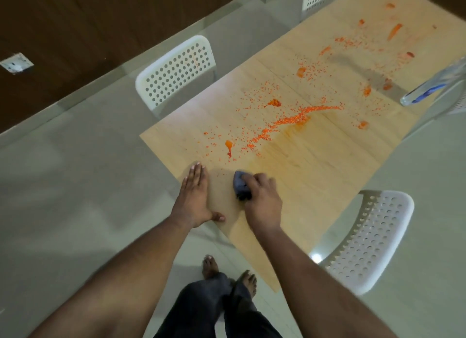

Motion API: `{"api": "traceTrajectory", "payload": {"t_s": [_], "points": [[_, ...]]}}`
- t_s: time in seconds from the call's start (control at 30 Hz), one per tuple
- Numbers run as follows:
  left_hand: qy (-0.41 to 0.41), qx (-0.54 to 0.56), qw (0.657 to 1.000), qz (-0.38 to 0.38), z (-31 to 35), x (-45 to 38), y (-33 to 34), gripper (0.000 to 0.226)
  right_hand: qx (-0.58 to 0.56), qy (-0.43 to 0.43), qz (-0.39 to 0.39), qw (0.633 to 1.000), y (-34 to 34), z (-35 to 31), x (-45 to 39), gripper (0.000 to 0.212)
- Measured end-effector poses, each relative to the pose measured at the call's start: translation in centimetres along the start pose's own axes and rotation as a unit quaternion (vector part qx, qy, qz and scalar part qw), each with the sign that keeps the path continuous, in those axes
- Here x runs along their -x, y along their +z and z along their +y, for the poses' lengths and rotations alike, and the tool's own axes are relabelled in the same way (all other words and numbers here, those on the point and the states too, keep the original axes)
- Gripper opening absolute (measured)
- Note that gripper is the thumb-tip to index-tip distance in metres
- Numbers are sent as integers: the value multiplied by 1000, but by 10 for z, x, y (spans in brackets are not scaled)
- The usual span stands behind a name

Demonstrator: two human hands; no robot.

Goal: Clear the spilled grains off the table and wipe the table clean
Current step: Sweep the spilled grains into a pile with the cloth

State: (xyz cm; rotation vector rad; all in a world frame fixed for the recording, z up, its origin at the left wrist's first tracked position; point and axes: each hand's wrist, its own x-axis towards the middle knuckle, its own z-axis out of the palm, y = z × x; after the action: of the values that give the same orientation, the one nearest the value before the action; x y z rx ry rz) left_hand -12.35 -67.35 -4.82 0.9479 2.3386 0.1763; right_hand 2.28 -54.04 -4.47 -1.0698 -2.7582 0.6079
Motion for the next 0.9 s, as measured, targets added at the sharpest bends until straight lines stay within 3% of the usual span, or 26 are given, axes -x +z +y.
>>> {"api": "traceTrajectory", "payload": {"t_s": [0.1,0.17,0.3,0.47,0.57,0.67,0.83,0.9], "points": [[5,5,1000,5,-9,-5,-9,163,25,-83,-55,995,21,-17,38,49],[15,-1,1000,3,-17,-14,-16,159,26,-94,-46,994,32,-24,34,49],[33,-2,999,-13,-34,-34,-31,178,51,-52,-12,997,40,-35,-23,37],[95,-6,995,5,-50,-61,-53,182,15,94,25,995,31,-38,-98,45],[107,-24,994,-7,-65,-78,-70,181,6,143,65,988,33,-50,-95,52],[121,-50,990,-46,-76,-94,-87,182,-15,147,86,985,42,-79,-61,59],[181,-91,977,-62,-88,-120,-102,160,27,71,9,997,73,-124,-24,46],[191,-78,976,-73,-92,-127,-108,168,29,97,18,995,77,-128,-39,44]]}}
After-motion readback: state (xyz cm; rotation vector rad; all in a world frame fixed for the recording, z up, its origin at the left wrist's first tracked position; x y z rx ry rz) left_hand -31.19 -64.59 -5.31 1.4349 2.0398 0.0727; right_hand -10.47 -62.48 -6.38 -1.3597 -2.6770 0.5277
